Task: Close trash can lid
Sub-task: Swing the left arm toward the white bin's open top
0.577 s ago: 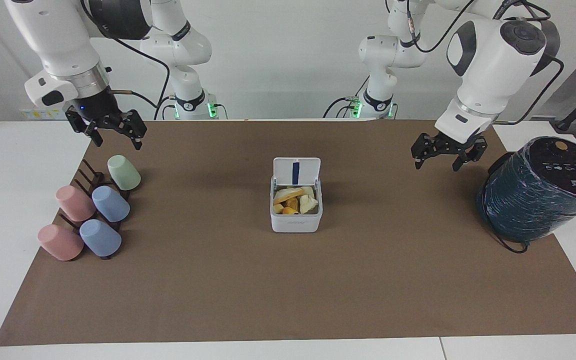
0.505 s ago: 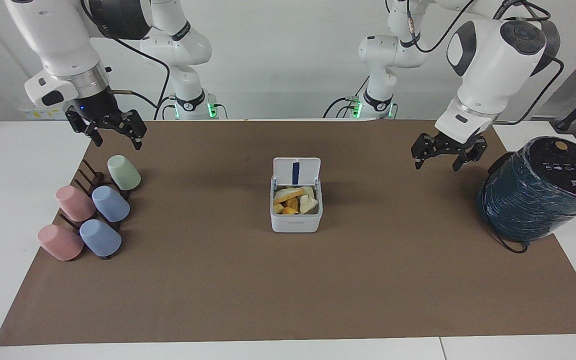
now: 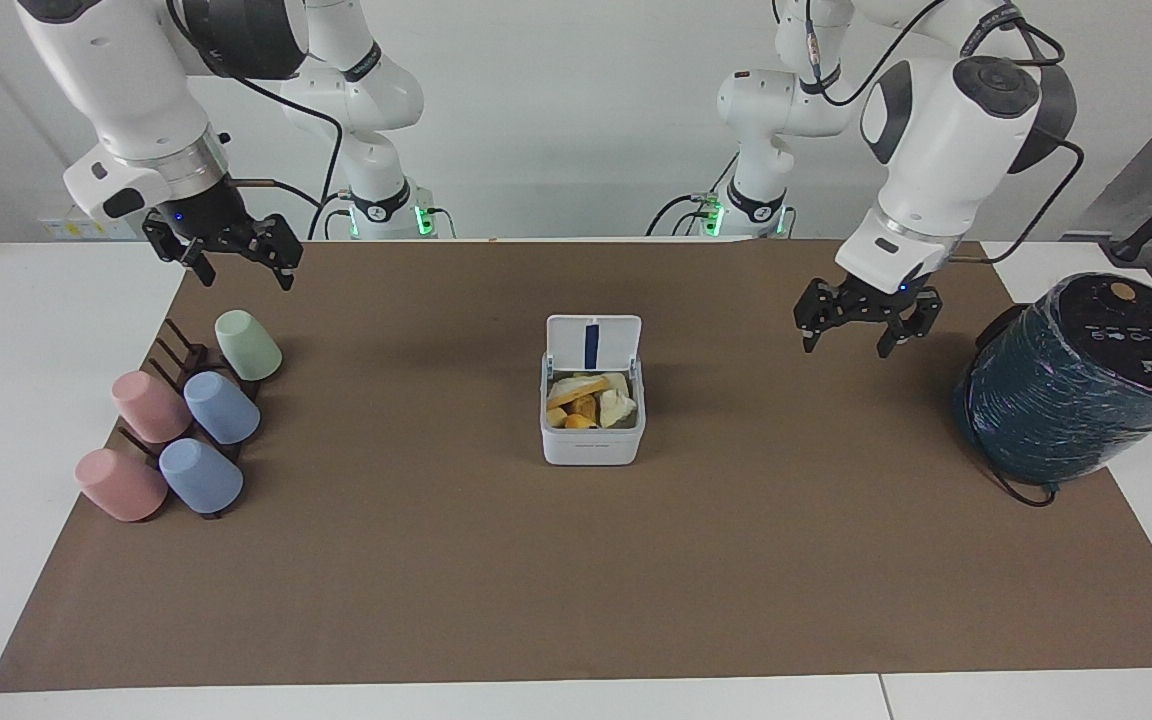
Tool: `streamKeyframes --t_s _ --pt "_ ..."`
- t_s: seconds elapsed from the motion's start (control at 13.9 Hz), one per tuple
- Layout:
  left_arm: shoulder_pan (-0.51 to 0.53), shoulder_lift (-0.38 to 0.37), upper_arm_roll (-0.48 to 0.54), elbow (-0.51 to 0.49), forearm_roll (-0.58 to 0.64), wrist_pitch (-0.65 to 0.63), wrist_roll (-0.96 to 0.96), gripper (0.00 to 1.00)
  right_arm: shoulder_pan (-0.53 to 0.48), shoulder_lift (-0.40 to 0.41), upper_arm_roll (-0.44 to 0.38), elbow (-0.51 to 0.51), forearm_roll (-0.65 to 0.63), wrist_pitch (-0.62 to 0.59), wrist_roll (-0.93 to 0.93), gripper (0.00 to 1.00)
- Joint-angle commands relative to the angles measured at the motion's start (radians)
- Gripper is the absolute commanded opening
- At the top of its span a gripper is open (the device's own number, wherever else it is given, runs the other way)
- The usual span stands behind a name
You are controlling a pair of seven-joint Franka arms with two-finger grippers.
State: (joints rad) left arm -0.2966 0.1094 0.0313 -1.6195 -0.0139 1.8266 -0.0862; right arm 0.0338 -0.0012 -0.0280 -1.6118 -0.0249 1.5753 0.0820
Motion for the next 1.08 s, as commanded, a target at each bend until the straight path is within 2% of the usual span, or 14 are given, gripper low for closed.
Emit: streamKeyframes --t_s 0.0,0.51,0.65,0.79,1.01 --pt "-0.001 -0.039 0.012 -0.048 -0.009 0.029 0.000 1.00 -0.006 0.004 0.003 0.007 0.010 -0.011 -0.028 1.00" --pt "-0.002 -0.046 0.009 -0.059 -0.009 0.031 -0.004 1.00 -0.006 0.004 0.003 0.006 0.010 -0.011 -0.028 1.00" --pt "-0.105 -0.072 -0.001 -0.117 -0.011 0.074 -0.053 1.00 -0.006 0.004 0.003 0.006 0.010 -0.011 -0.028 1.00" --pt "-0.180 -0.076 -0.007 -0.125 -0.011 0.082 -0.175 1.00 -0.008 0.004 0.003 0.007 0.010 -0.011 -0.028 1.00" --pt "-0.275 -0.091 -0.007 -0.137 -0.012 0.054 -0.254 1.00 -0.008 0.004 0.003 0.007 0.010 -0.011 -0.028 1.00"
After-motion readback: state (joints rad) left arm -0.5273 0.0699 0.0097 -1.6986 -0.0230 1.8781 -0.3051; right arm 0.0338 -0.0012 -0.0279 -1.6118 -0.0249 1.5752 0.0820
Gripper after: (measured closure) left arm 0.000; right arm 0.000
